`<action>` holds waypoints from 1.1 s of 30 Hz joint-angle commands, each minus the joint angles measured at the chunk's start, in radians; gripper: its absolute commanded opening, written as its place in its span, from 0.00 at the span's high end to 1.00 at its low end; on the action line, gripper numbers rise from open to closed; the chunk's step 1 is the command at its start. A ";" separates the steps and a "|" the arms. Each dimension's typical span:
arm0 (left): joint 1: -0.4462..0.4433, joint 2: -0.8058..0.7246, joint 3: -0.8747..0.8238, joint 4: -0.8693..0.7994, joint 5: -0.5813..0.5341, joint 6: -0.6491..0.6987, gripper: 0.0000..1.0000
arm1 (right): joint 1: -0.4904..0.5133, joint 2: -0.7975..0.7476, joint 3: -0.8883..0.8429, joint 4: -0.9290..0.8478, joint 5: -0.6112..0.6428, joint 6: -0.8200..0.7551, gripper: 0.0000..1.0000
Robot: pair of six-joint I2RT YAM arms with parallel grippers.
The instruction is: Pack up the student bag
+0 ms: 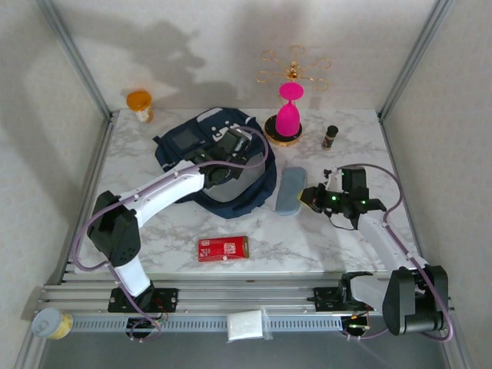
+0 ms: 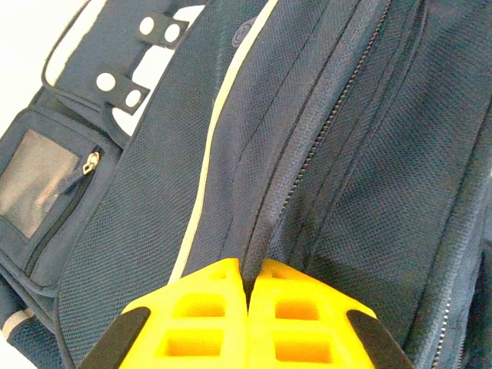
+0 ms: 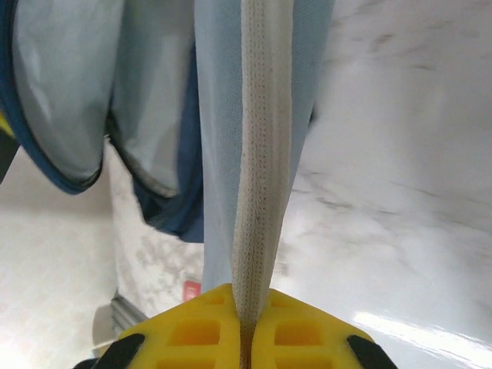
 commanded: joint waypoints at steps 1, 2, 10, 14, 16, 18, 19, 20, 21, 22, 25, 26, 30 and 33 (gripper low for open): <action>-0.017 -0.052 0.115 -0.022 -0.007 -0.143 1.00 | 0.070 0.045 0.039 0.173 -0.002 0.152 0.92; -0.019 -0.051 0.131 -0.029 -0.008 -0.176 1.00 | 0.098 0.073 0.048 0.226 0.017 0.194 0.92; -0.043 -0.058 0.223 -0.091 -0.035 -0.380 1.00 | 0.299 0.396 0.204 0.607 0.284 0.426 0.90; -0.043 -0.057 0.271 -0.119 -0.045 -0.455 1.00 | 0.364 0.594 0.327 0.740 0.368 0.459 0.88; -0.043 -0.064 0.285 -0.111 -0.045 -0.497 1.00 | 0.393 0.700 0.396 0.813 0.382 0.469 0.87; -0.040 -0.072 0.287 -0.102 -0.053 -0.525 1.00 | 0.410 0.779 0.443 0.874 0.393 0.493 0.81; -0.038 -0.076 0.288 -0.103 -0.074 -0.545 1.00 | 0.418 0.809 0.449 0.925 0.389 0.503 0.75; -0.036 -0.080 0.287 -0.102 -0.079 -0.556 1.00 | 0.426 0.828 0.458 0.948 0.386 0.500 0.70; -0.032 -0.081 0.285 -0.095 -0.070 -0.561 1.00 | 0.435 0.840 0.471 0.924 0.392 0.490 0.63; -0.031 -0.083 0.286 -0.092 -0.070 -0.569 1.00 | 0.441 0.842 0.485 0.890 0.395 0.469 0.56; -0.027 -0.078 0.285 -0.088 -0.066 -0.565 1.00 | 0.447 0.790 0.444 0.832 0.416 0.421 0.46; -0.026 -0.074 0.284 -0.092 -0.073 -0.570 1.00 | 0.448 0.765 0.419 0.817 0.430 0.413 0.45; -0.022 -0.082 0.259 -0.068 -0.053 -0.581 1.00 | 0.440 0.682 0.321 0.779 0.496 0.410 0.53; -0.023 -0.087 0.236 -0.045 -0.026 -0.595 1.00 | 0.441 0.727 0.365 0.764 0.462 0.397 0.64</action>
